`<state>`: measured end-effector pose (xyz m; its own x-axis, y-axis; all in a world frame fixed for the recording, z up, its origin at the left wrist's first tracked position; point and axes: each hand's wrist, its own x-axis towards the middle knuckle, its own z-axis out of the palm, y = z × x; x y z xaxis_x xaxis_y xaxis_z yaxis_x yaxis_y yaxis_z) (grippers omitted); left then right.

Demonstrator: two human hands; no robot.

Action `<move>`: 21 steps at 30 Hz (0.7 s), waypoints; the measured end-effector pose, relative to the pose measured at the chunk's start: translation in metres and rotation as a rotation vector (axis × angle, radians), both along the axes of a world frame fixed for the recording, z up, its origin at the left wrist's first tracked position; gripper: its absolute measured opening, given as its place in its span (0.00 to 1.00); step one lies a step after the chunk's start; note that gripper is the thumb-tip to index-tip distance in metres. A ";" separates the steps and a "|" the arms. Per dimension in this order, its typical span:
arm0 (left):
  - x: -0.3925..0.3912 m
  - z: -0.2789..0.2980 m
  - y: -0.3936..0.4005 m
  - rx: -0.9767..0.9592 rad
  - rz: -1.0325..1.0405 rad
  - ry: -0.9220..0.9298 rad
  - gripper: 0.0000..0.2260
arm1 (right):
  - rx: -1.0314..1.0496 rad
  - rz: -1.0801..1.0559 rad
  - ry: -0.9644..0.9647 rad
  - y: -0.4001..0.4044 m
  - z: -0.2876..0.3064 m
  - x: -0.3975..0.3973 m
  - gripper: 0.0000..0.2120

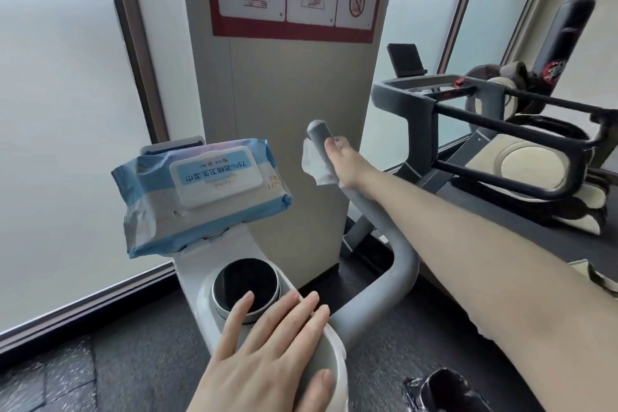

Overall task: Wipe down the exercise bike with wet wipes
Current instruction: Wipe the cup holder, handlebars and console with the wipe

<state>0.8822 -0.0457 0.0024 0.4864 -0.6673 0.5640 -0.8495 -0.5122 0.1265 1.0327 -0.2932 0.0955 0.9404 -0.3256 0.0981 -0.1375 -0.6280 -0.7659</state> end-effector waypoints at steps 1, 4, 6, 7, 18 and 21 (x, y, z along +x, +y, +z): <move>0.000 0.000 0.001 0.004 -0.001 0.004 0.22 | 0.118 0.038 -0.055 0.003 0.012 0.011 0.24; 0.000 0.000 0.000 0.012 0.005 0.016 0.22 | 0.297 0.086 -0.114 0.005 0.031 0.035 0.27; 0.000 -0.002 0.000 0.012 0.008 0.028 0.22 | 0.405 0.089 -0.094 -0.004 0.028 0.045 0.28; 0.001 -0.003 0.000 0.009 0.007 0.034 0.22 | 0.468 0.084 -0.073 -0.010 0.027 0.048 0.28; -0.001 0.001 -0.001 -0.006 0.023 -0.013 0.22 | 0.001 -0.151 0.278 -0.046 -0.035 -0.031 0.32; -0.001 -0.002 -0.003 -0.012 0.033 -0.021 0.22 | -0.198 -0.186 0.344 -0.039 -0.029 -0.071 0.28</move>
